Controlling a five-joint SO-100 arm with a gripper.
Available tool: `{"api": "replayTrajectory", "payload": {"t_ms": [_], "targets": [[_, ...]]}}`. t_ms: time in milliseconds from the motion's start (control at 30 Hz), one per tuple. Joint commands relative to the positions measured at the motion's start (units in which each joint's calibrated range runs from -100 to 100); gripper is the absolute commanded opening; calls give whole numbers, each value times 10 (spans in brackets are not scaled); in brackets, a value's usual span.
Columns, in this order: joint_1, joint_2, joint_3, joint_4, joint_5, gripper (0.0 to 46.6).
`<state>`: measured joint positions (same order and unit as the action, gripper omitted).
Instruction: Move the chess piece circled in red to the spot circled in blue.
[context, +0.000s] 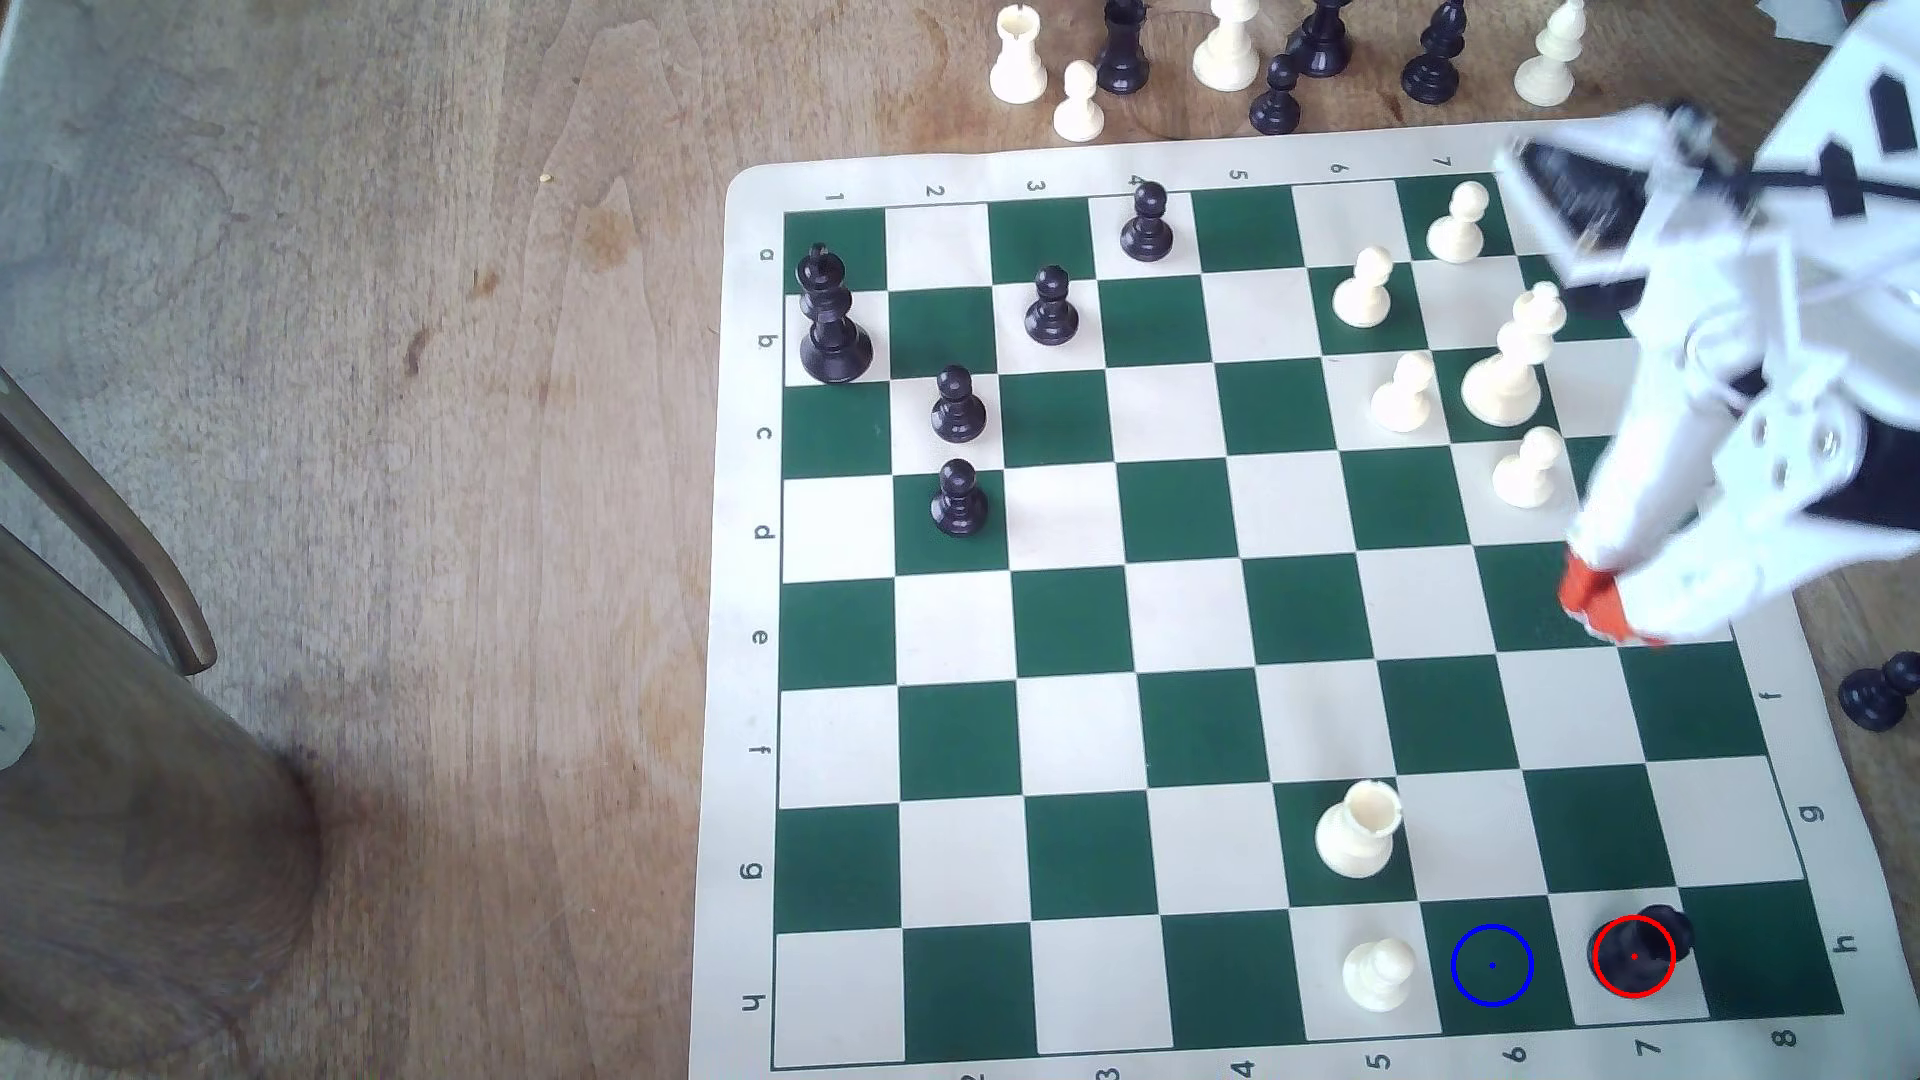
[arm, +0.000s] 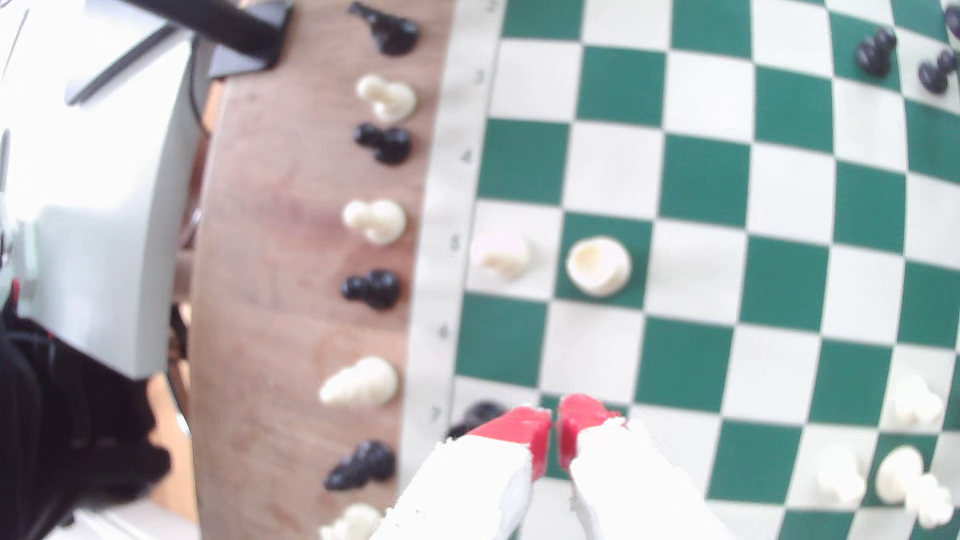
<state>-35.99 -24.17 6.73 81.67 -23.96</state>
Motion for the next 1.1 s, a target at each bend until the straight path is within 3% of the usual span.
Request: {"api": "replayTrajectory", "payload": {"t_ms": [0, 133, 200, 300, 533, 800, 1067], "targets": [[-10, 83, -119, 45, -38, 15], [-22, 135, -111, 33, -52, 45], [-53, 147, -93, 26, -57, 83], [-79, 162, -85, 33, -58, 96], [-112, 187, 26, -17, -42, 129], [-114, 196, 58, -76, -35, 227], [-97, 233, 42, -109, -44, 219]]}}
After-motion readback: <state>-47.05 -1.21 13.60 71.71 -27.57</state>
